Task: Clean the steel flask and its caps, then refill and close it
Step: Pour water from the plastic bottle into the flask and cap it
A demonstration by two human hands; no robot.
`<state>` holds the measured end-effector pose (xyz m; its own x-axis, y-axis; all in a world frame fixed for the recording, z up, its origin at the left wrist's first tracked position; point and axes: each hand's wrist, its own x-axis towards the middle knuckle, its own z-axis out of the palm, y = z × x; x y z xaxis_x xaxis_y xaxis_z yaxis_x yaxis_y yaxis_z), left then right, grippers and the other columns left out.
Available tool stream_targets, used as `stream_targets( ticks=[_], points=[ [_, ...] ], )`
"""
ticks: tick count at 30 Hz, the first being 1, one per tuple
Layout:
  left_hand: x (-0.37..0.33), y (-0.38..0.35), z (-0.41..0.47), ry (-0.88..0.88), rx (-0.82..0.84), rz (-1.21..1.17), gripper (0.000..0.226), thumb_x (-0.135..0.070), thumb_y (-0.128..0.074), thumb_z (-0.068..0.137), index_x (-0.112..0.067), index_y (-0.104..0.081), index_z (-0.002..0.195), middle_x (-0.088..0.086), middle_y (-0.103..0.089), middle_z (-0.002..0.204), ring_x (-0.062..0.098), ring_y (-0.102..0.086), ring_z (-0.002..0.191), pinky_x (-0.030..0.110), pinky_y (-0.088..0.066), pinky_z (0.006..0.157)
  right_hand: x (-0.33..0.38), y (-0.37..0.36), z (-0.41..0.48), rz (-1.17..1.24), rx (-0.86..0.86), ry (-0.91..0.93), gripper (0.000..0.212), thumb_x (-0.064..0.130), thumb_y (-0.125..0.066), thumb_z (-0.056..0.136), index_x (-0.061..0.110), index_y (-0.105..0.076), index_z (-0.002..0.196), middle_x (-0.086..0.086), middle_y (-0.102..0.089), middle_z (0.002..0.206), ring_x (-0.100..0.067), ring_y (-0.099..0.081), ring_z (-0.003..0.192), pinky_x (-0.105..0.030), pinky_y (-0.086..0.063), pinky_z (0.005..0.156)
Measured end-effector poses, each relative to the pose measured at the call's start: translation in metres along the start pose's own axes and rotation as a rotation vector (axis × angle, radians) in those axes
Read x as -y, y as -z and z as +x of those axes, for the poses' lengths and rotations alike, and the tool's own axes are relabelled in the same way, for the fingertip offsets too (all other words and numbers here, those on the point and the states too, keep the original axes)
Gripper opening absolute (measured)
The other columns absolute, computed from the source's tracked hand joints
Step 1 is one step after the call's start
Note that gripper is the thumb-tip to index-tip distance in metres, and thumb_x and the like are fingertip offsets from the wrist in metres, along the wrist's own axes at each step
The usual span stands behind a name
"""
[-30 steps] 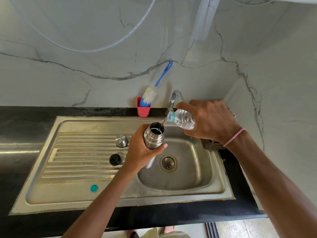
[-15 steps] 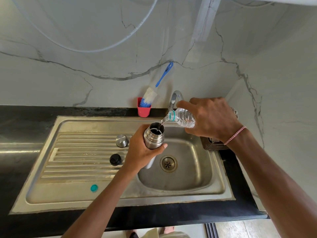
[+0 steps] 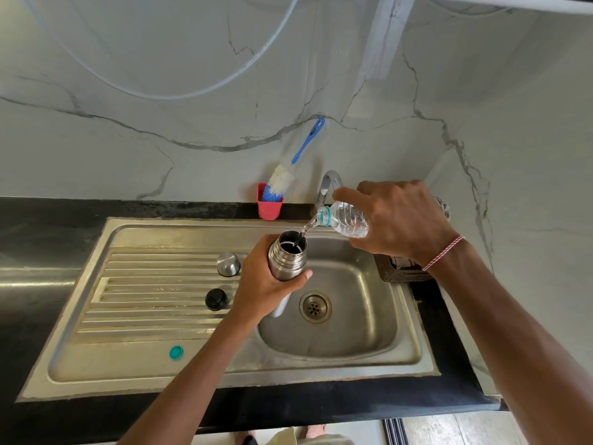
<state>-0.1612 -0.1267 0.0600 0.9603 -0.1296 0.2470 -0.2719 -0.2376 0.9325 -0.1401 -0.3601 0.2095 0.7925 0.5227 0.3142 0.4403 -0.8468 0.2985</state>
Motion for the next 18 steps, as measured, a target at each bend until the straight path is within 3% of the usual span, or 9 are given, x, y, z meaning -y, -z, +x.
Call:
stream_targets(
  ticks=[18],
  points=[
    [0.0009,0.0027,-0.0014,0.007,-0.007,0.011,0.063,-0.023,-0.097,0.069,-0.02,-0.06,0.12,-0.009,-0.072,0.105,0.014,-0.071,0.096,0.021,-0.055,0.082,0.0,0.0021,0.0031,-0.019,0.007,0.007,0.067,0.054,-0.08,0.073,0.029,-0.059,0.131,-0.001,-0.071,0.091,-0.027,-0.067,0.067,-0.032,-0.051,0.056]
  ],
)
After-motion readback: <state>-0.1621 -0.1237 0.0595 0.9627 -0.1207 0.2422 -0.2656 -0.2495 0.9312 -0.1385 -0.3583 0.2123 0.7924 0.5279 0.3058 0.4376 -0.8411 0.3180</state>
